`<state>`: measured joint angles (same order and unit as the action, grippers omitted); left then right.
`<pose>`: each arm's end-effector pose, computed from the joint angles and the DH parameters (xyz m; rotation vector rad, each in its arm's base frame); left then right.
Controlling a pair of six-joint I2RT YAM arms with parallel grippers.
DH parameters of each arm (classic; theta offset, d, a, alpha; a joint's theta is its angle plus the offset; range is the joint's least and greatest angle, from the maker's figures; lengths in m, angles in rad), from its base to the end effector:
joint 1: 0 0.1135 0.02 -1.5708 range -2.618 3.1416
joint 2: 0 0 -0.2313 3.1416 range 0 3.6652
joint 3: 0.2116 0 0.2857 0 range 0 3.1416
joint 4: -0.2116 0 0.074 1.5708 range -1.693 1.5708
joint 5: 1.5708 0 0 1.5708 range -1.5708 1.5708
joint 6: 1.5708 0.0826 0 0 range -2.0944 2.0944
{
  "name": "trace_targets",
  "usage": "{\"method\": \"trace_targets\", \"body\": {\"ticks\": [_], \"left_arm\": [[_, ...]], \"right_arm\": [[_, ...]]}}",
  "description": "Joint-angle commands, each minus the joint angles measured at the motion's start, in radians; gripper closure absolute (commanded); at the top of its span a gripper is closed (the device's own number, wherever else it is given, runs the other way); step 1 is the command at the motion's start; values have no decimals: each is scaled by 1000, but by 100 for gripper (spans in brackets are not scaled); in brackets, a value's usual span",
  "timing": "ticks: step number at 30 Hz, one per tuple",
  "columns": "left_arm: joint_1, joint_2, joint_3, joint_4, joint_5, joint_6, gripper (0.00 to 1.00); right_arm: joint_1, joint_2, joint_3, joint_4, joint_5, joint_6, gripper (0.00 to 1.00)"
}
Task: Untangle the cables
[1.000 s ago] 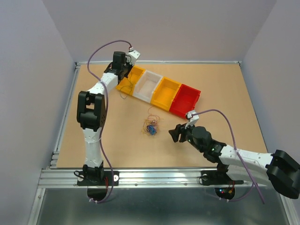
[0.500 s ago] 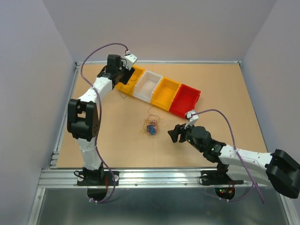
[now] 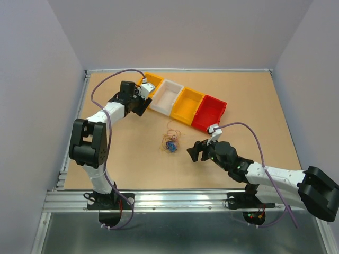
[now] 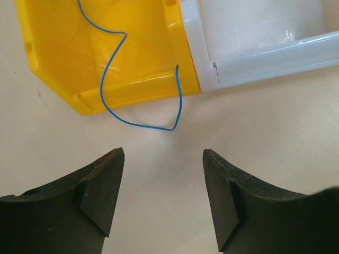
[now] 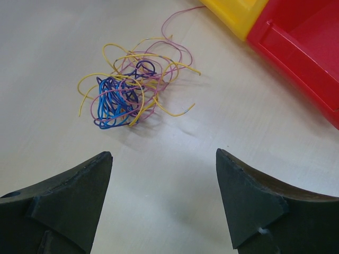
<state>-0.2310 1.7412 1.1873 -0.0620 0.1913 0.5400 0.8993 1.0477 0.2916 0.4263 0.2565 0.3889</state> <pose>0.4393 -0.1195 0.1560 0.9164 1.9715 -0.0330 0.1996 0.2175 0.1160 -0.3153 1.9140 0.6297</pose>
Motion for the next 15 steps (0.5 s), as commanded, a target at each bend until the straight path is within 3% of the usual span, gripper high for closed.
{"method": "trace_targets", "body": {"ticks": [1, 7, 10, 13, 15], "left_arm": [[-1, 36, 20, 57, 56, -5, 32], [-1, 147, 101, 57, 45, -6, 41], [-1, 193, 141, 57, 50, -12, 51], [-1, 225, 173, 57, 36, -14, 76], [1, 219, 181, 57, -15, -11, 100]], "right_arm": [[0, -8, 54, 17, -8, -1, 16], [1, -38, 41, 14, -16, 1, 15], [0, -52, 34, 11, -11, 4, 15], [0, -54, 31, 9, -10, 5, 15], [1, -52, 30, 11, -13, 5, 15]]}}
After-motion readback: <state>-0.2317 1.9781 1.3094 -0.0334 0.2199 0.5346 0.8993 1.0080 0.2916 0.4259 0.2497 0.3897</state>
